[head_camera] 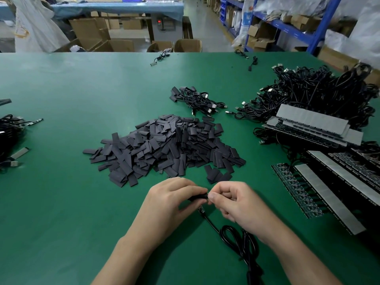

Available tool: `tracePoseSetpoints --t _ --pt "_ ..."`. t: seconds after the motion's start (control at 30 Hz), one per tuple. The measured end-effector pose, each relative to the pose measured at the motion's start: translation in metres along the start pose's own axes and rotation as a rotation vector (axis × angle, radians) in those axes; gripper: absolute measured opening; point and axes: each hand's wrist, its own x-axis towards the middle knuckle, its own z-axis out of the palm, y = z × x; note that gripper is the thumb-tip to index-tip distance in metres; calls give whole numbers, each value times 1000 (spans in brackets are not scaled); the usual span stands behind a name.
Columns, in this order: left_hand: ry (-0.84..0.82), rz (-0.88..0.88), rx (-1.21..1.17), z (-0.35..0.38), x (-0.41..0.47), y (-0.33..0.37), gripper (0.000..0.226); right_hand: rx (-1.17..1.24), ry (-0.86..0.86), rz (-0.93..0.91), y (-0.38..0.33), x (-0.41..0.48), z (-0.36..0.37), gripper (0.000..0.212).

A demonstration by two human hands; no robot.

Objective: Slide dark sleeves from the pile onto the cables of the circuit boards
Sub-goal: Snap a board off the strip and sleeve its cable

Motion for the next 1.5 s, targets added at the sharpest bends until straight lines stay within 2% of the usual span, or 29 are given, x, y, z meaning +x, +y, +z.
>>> tracePoseSetpoints --t 0.13,0.37,0.57,0.8,0.97,1.03,1.13,1.5 --pt "8 53 29 0 1 1 12 74 -26 19 -3 -1 0 26" --pt "-30 -12 -22 -2 0 1 14 22 -8 4 -2 -1 1 23" --pt "-33 4 -12 -1 0 0 17 24 -19 1 0 -1 2 23" --pt "100 -161 -157 -2 0 -1 20 27 -7 -39 -3 0 -6 20" --pt "254 -322 -173 -4 2 0 37 128 7 -33 -3 0 -1 21" --pt "279 -348 -190 -4 3 0 33 150 16 -25 -4 0 0 25" --pt "281 -344 -179 -4 3 2 26 181 27 -17 -6 -1 3 28" --pt "246 -308 -156 2 1 -1 25 197 71 -20 -5 0 14 30"
